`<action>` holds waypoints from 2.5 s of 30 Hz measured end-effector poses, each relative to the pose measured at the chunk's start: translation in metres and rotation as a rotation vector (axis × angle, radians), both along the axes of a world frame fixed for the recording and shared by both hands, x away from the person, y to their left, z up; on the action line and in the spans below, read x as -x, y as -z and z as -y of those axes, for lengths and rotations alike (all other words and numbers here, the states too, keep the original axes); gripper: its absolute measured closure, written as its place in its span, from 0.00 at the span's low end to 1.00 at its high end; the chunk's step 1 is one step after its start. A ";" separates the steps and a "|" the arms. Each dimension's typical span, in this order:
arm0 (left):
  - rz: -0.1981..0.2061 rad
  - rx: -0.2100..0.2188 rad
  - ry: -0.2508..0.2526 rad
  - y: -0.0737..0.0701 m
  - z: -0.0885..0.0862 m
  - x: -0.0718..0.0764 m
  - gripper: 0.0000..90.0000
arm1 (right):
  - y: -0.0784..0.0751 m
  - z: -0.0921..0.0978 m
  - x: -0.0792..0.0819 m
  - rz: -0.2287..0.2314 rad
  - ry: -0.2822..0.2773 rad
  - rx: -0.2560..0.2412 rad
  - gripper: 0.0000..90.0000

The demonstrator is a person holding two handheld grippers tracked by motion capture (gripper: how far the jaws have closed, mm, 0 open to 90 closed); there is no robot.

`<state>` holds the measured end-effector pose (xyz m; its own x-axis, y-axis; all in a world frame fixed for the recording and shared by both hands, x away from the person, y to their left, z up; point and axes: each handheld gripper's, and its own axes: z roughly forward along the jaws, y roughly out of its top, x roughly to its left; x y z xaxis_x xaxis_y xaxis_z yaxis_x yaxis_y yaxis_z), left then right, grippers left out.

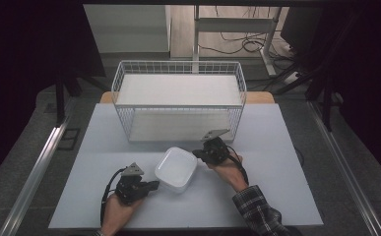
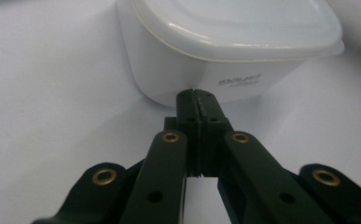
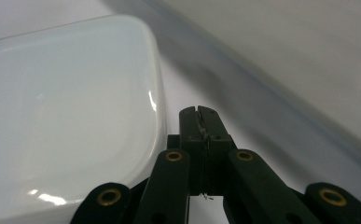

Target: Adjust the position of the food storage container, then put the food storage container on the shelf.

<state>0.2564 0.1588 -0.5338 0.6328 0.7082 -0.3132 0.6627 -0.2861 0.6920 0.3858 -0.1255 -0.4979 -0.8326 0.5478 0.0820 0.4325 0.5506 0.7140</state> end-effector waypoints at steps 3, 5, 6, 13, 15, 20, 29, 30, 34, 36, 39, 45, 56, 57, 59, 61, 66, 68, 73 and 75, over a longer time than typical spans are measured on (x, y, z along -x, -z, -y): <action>-0.002 -0.008 -0.003 0.001 0.002 0.000 1.00 | 0.000 0.009 0.012 -0.022 -0.004 -0.016 0.99; 0.001 -0.009 -0.007 0.001 0.003 -0.002 1.00 | 0.001 0.015 0.019 -0.031 -0.009 -0.029 0.98; 0.001 -0.009 -0.007 0.001 0.003 -0.002 1.00 | 0.001 0.015 0.019 -0.031 -0.009 -0.029 0.98; 0.010 -0.019 -0.021 0.001 0.010 -0.014 1.00 | 0.003 0.031 0.046 -0.064 0.014 -0.036 0.98; 0.017 -0.027 -0.025 0.000 0.012 -0.017 1.00 | 0.001 0.035 0.052 -0.071 0.027 -0.043 0.97; 0.037 -0.006 -0.024 -0.004 0.015 -0.025 1.00 | 0.000 0.041 0.067 -0.063 0.046 -0.024 0.97; 0.056 -0.006 -0.013 -0.010 0.012 -0.025 0.97 | -0.001 0.043 0.083 -0.032 0.078 0.014 0.92; 0.067 -0.018 -0.020 -0.012 0.009 -0.023 0.93 | -0.002 0.045 0.085 -0.012 0.094 0.027 0.91; 0.097 -0.038 -0.035 -0.019 -0.009 -0.007 0.67 | -0.008 0.060 0.092 0.042 0.126 0.015 0.79; 0.094 -0.039 -0.034 -0.018 -0.012 -0.004 0.51 | -0.008 0.066 0.095 0.044 0.137 0.005 0.67; 0.088 -0.044 -0.042 -0.015 -0.022 0.001 0.32 | -0.004 0.073 0.097 0.045 0.155 0.007 0.46; 0.101 0.012 -0.039 -0.013 -0.027 -0.002 0.09 | -0.001 0.077 0.094 0.070 0.169 -0.008 0.18; 0.178 -0.020 0.039 -0.016 -0.011 -0.003 0.06 | -0.006 0.072 0.092 0.110 0.141 -0.019 0.05; 0.179 -0.016 0.039 -0.016 -0.010 -0.003 0.06 | -0.007 0.072 0.092 0.114 0.139 -0.036 0.04; 0.179 0.000 0.035 -0.020 -0.008 -0.006 0.06 | -0.010 0.070 0.091 0.122 0.134 -0.054 0.03; 0.179 0.002 0.018 -0.024 -0.005 -0.008 0.05 | -0.012 0.067 0.091 0.129 0.142 -0.064 0.01; 0.157 0.019 0.023 -0.034 0.003 -0.013 0.04 | -0.016 0.059 0.088 0.120 0.172 -0.056 0.00; 0.143 0.030 0.037 -0.036 0.007 -0.015 0.04 | -0.018 0.055 0.087 0.103 0.193 -0.065 0.00; 0.130 -0.009 0.065 -0.038 0.021 -0.022 0.10 | -0.019 0.044 0.083 0.022 0.148 -0.069 0.03; 0.129 -0.015 0.075 -0.038 0.024 -0.023 0.12 | -0.019 0.041 0.082 0.020 0.139 -0.064 0.05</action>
<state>0.2795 0.1351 -0.4956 0.7184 0.6613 -0.2156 0.5448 -0.3422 0.7656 0.3037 -0.1669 -0.4786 -0.7507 0.6523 0.1047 0.4870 0.4393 0.7548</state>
